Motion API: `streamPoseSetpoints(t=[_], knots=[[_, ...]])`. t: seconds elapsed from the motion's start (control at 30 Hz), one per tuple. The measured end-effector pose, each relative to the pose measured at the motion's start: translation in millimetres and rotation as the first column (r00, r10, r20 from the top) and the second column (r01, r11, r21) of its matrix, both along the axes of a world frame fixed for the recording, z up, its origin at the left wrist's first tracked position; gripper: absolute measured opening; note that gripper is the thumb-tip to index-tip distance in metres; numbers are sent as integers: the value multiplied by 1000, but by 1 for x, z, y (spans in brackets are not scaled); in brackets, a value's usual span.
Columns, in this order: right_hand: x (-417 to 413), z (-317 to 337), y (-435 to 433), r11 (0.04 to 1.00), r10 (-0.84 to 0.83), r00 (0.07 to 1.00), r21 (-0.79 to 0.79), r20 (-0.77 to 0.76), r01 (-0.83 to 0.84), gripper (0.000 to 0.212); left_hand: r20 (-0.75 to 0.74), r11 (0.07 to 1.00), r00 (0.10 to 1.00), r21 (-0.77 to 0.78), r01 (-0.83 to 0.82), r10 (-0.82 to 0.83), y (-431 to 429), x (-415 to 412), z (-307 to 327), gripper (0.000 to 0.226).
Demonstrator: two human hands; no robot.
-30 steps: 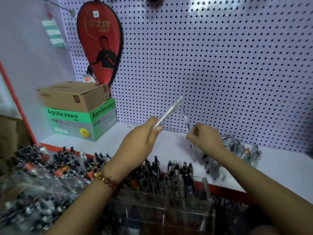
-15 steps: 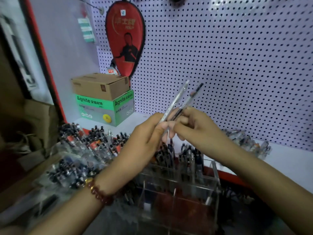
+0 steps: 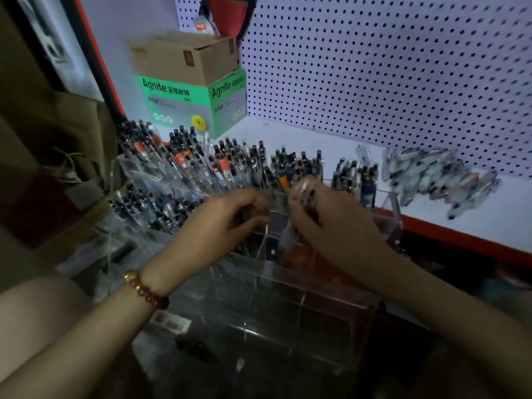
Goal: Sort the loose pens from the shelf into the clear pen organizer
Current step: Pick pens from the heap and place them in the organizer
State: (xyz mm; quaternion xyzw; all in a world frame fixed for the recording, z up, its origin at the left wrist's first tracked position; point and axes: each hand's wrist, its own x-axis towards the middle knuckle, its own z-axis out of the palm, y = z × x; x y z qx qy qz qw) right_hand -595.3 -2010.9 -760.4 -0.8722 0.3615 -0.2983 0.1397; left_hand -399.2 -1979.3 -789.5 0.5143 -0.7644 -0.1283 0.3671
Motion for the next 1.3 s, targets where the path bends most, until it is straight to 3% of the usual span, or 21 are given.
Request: streamPoseSetpoints(t=[0.07,0.2,0.43,0.6,0.83,1.1,1.3], knots=[[4,-6,-2,999,-28,997,43,-78,31,10,55,1000,998,12,-24,24,0,1,-5,16],[19,-12,0,1000,-5,976,-24,-220,0,31,213,997,976,53,-59,46,2,0,-13,22],[29,-25,-3,998,-33,957,-54,-289,18,36,215,998,975,-36,-55,62,7,-2,-13,19],[25,-36,-5,1000,-4,922,-22,-387,-5,36,246,1000,969,6,-25,23,9,-3,-19,22],[21,-48,-12,969,109,954,245,-279,-39,46,230,996,971,52,-73,59,13,-7,-24,46],[23,-57,2,984,74,961,176,-265,-28,55,32,990,990,-2,-138,138,11,-19,-27,35],[19,-45,9,1000,-8,897,-11,-441,3,50,-6,981,981,-23,-194,194,8,-21,-31,24]])
